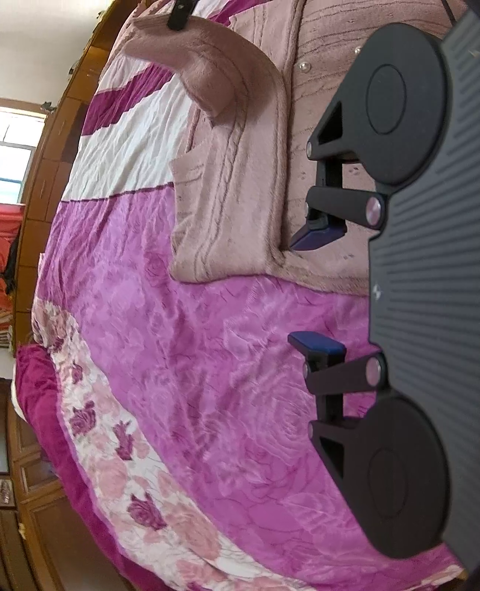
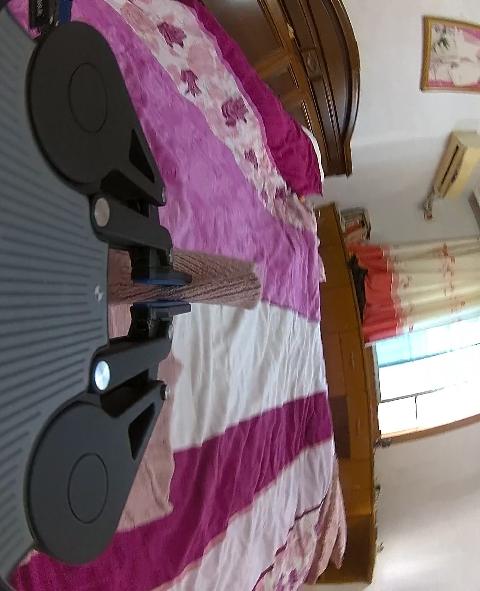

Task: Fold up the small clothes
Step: 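Lay the lifted sleeve across the body with the right tool and release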

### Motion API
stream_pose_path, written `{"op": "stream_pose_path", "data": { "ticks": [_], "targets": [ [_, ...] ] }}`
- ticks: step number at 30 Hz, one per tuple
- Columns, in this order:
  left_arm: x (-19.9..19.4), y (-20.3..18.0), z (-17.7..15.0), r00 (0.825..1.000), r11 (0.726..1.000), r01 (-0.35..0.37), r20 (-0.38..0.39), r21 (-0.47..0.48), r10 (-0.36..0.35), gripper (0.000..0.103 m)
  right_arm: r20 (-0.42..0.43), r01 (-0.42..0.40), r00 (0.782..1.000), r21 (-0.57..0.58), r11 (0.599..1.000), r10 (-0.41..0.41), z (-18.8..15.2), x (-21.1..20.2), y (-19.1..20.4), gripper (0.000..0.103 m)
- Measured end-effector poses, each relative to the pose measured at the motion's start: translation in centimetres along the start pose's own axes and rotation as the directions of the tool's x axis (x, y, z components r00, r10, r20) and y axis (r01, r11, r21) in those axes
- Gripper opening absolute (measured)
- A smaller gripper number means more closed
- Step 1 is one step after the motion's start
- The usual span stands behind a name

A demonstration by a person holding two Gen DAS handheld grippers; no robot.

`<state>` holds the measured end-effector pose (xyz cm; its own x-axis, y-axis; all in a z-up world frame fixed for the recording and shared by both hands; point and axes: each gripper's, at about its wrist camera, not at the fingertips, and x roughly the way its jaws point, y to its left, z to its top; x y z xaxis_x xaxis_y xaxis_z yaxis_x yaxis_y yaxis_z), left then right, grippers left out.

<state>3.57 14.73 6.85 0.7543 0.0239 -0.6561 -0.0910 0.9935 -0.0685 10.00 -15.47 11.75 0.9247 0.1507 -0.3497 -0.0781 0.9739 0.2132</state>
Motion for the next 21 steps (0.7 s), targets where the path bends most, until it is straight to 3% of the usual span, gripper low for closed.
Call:
{"op": "stream_pose_path", "data": {
  "ticks": [8,13,18,21],
  "targets": [
    [1.6,-1.5,0.6,1.0,1.0,-0.011,-0.008,0.018,0.012,0.051,-0.049,0.087,0.995,0.114,0.99,-0.082,-1.9,0.3,-6.8,0.008],
    [2.9,-2.3,1.1,1.0,1.0,-0.014,-0.013,0.027,0.015,0.051,-0.076,0.086,0.994,0.14,0.986,-0.076,-4.1,0.6,-9.2,0.008],
    [3.9,-2.8,1.4,1.0,0.999,-0.024,-0.019,0.043,0.025,0.051,-0.163,0.124,0.982,0.175,0.977,-0.095,-6.8,0.8,-10.5,0.01],
    [4.5,-3.3,1.7,0.999,0.997,-0.03,-0.021,0.066,0.031,0.051,-0.219,0.134,0.972,0.242,0.961,-0.081,-8.3,0.5,-12.0,0.032]
  ]
}}
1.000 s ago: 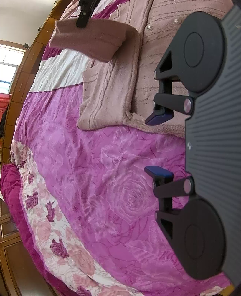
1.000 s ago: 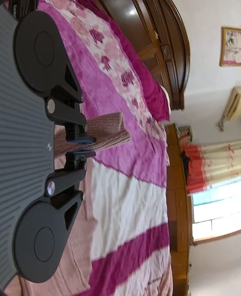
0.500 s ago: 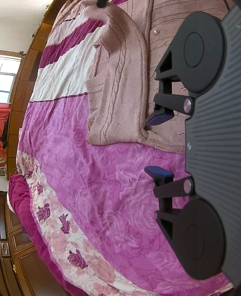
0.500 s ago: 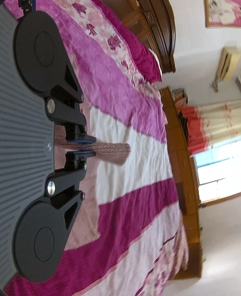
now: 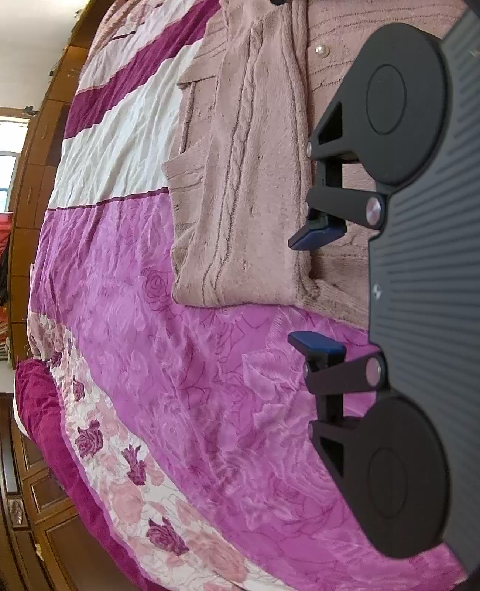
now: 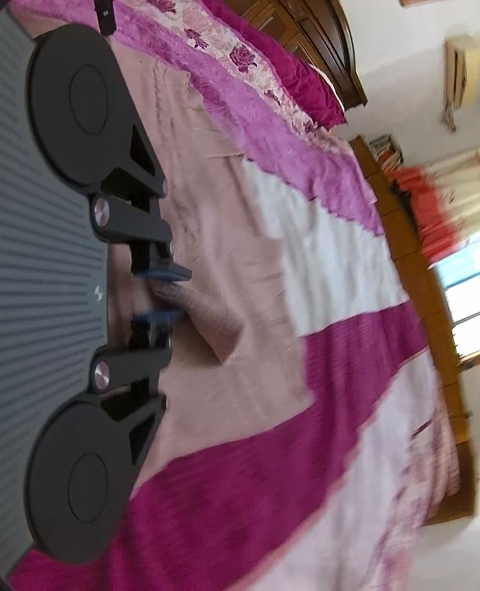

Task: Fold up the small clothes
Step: 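Lay the lifted sleeve across the body with the right tool and release, then move the left tool toward the cardigan hem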

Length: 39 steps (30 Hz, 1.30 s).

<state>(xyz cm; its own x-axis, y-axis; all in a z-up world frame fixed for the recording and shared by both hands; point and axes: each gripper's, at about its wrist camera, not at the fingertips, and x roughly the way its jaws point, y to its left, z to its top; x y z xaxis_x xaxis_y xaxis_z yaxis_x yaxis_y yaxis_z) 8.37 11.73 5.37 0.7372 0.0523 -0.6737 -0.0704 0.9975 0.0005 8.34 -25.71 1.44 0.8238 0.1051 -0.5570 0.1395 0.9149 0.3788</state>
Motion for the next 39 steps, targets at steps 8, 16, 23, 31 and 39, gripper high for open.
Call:
{"op": "stream_pose_path", "data": {
  "ticks": [8,16,23,31,39],
  "targets": [
    [1.6,-1.1,1.1,1.0,1.0,-0.001,0.002,0.028,0.001,0.051,0.028,-0.029,0.999,0.022,0.999,0.029,0.9,-2.9,-1.1,0.062],
    [3.9,-1.2,0.6,0.999,1.0,-0.027,-0.041,0.015,0.028,0.051,0.017,0.022,1.0,0.056,0.998,-0.023,3.2,0.1,-2.1,0.065],
    [4.4,-0.7,0.2,0.998,0.999,-0.032,-0.046,-0.004,0.031,0.052,-0.002,0.006,1.0,-0.047,0.999,-0.007,3.4,2.5,-0.8,0.018],
    [4.7,-0.6,0.0,0.998,0.999,-0.037,-0.042,-0.016,0.037,0.052,-0.003,0.121,0.992,-0.143,0.982,-0.122,2.9,4.1,-1.2,0.018],
    [3.7,-0.2,0.0,0.998,0.999,-0.03,-0.048,-0.034,0.028,0.053,-0.002,0.05,0.999,-0.032,0.998,-0.05,3.0,1.9,-1.6,0.061]
  ]
}}
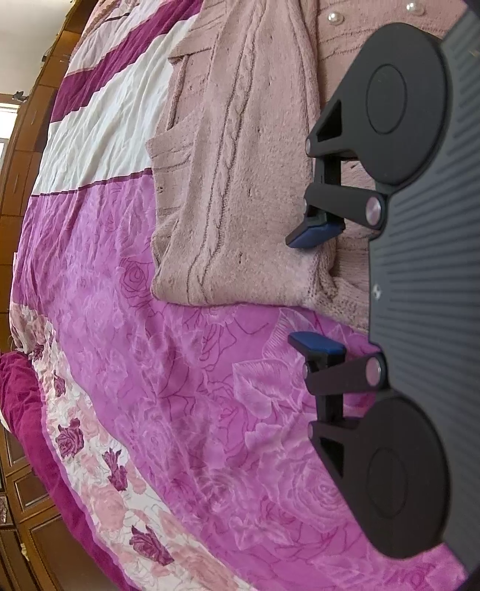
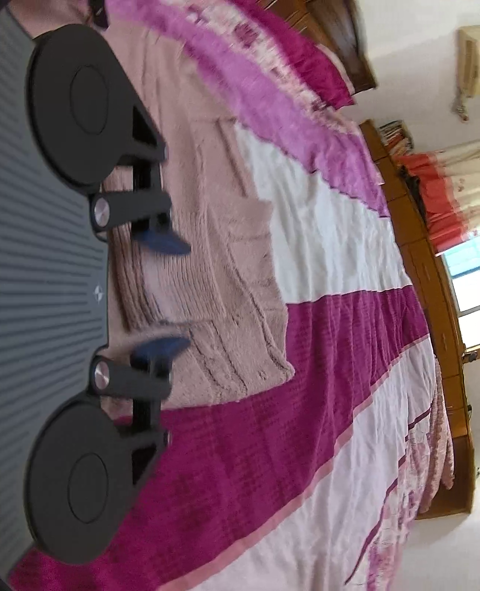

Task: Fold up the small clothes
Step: 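Move the left tool toward the cardigan hem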

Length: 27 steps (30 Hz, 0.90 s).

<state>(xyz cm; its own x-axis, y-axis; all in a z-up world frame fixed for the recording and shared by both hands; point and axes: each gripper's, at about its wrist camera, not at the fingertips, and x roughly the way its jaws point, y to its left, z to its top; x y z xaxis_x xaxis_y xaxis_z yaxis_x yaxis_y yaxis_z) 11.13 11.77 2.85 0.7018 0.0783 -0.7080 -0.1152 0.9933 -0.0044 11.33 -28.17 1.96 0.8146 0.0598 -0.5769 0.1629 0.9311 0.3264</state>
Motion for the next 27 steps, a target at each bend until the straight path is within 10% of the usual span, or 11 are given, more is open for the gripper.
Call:
{"op": "stream_pose_path", "data": {
  "ticks": [27],
  "targets": [
    [-9.9,0.3,-6.1,0.998,0.998,0.056,-0.01,0.029,-0.056,0.051,-0.036,-0.121,0.992,0.022,0.992,0.122,-6.3,-13.8,0.7,0.072]
  ]
}}
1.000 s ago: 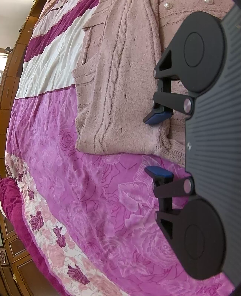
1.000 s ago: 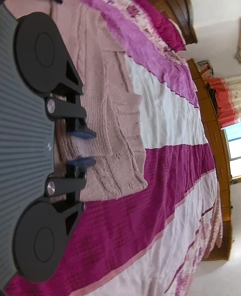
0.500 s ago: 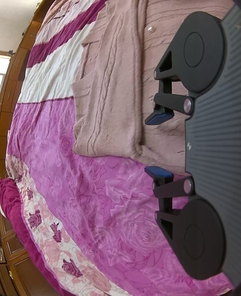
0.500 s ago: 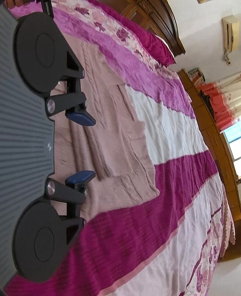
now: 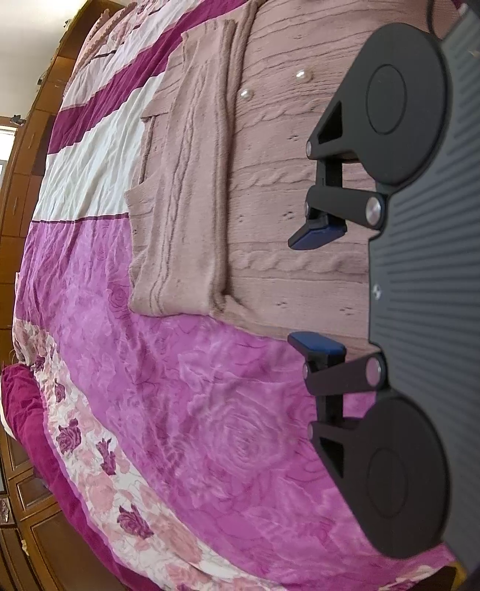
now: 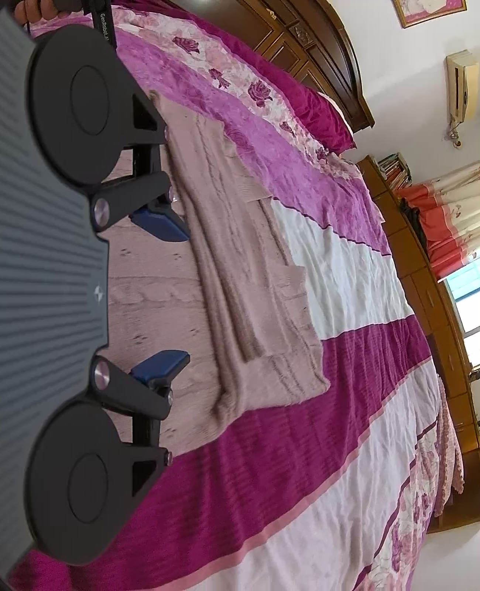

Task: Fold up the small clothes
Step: 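Move the left tool toward the cardigan hem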

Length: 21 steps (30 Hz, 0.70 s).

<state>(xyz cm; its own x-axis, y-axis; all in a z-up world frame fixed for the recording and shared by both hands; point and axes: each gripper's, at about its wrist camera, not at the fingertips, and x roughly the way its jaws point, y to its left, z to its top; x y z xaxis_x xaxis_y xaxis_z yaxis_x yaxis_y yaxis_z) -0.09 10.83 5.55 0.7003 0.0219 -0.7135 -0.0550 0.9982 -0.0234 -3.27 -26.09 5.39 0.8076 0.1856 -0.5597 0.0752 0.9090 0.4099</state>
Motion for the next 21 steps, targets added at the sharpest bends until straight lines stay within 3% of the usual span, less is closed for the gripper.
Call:
{"op": "stream_pose_path", "data": {
  "ticks": [21],
  "targets": [
    [-2.2,0.5,-5.1,0.998,0.999,-0.032,-0.043,0.042,0.034,0.051,-0.059,0.03,0.998,0.014,0.999,-0.029,-3.9,-3.6,-2.2,0.073]
  ]
}}
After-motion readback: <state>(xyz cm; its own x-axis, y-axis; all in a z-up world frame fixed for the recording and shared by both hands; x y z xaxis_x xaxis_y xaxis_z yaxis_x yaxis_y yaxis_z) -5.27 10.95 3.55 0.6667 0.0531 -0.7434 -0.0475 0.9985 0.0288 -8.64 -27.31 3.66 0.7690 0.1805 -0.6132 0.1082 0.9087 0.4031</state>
